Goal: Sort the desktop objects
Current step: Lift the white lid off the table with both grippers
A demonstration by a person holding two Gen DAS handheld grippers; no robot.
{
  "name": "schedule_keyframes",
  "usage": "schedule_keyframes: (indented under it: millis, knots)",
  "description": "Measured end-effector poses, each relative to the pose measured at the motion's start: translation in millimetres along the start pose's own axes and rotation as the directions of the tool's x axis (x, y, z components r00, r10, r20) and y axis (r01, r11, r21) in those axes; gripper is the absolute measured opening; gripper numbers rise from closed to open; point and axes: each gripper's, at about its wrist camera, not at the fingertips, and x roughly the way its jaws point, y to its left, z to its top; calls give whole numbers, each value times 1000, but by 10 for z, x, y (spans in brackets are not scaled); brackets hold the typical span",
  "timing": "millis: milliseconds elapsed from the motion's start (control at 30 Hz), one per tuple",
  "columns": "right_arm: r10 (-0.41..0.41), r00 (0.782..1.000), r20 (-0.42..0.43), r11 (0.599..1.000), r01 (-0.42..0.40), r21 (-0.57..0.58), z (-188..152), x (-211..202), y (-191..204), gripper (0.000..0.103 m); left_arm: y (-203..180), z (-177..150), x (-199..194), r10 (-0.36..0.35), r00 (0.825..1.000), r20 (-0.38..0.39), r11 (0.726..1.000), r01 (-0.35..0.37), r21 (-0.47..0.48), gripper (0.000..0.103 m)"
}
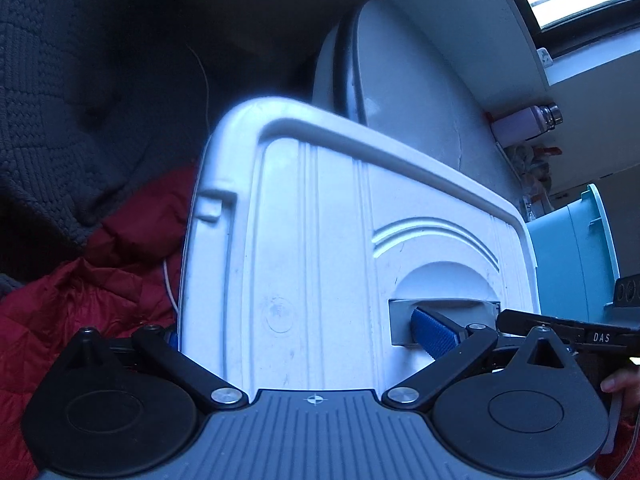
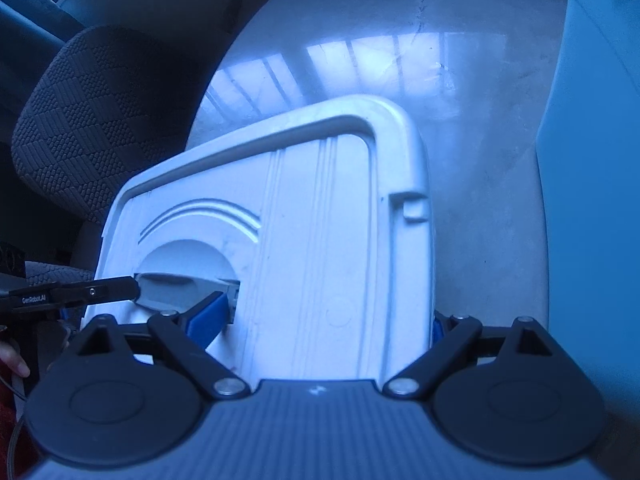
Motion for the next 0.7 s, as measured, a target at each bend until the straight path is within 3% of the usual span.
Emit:
schedule_keyframes:
  millis: [333, 700]
  knots:
    - [45, 993, 113, 999, -42, -26, -189, -582, 141, 93, -422, -71, -630, 13, 995, 102, 996, -21, 85, 103]
    - [41, 983, 178, 999, -43, 7, -872, -1116, 53, 93, -822, -652, -1081, 2, 994, 110, 988, -18, 153, 103]
